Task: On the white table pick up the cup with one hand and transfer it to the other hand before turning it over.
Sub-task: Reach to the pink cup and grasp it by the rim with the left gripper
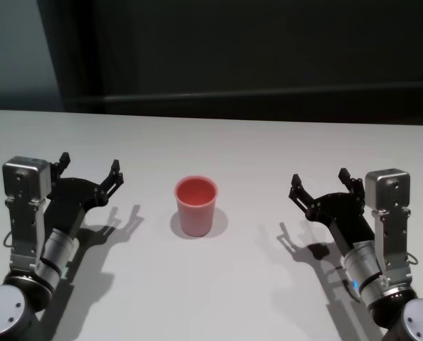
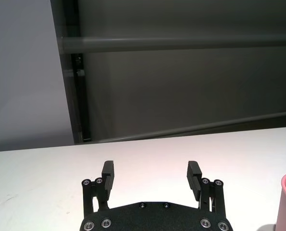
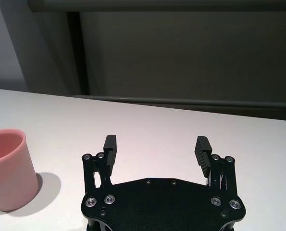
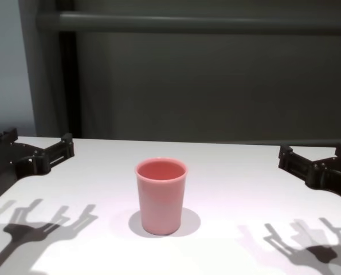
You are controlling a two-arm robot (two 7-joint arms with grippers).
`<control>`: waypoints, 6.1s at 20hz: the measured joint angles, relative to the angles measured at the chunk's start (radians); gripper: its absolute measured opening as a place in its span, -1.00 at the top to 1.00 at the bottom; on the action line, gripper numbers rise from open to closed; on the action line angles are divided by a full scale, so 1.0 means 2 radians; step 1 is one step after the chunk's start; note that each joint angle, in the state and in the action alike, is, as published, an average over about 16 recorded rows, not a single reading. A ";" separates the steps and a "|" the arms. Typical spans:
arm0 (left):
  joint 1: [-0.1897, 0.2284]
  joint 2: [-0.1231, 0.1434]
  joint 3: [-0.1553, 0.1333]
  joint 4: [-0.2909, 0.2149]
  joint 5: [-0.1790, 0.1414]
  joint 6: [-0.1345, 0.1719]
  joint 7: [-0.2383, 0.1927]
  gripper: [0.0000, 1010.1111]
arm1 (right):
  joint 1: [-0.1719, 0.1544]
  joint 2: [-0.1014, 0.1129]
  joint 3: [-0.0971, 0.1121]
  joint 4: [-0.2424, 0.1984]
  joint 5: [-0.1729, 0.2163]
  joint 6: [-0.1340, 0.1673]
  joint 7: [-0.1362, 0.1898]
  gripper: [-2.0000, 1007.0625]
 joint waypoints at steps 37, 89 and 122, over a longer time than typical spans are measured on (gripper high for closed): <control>0.000 0.000 0.000 0.000 0.000 0.000 0.000 -0.98 | 0.000 0.000 0.000 0.000 0.000 0.000 0.000 -0.99; -0.030 0.158 0.028 -0.114 0.113 0.102 -0.173 -0.98 | 0.000 0.000 0.000 0.000 0.000 0.000 0.000 -0.99; -0.269 0.241 0.236 -0.087 0.199 0.110 -0.431 -0.98 | 0.000 0.000 0.000 0.000 0.000 0.000 0.000 -0.99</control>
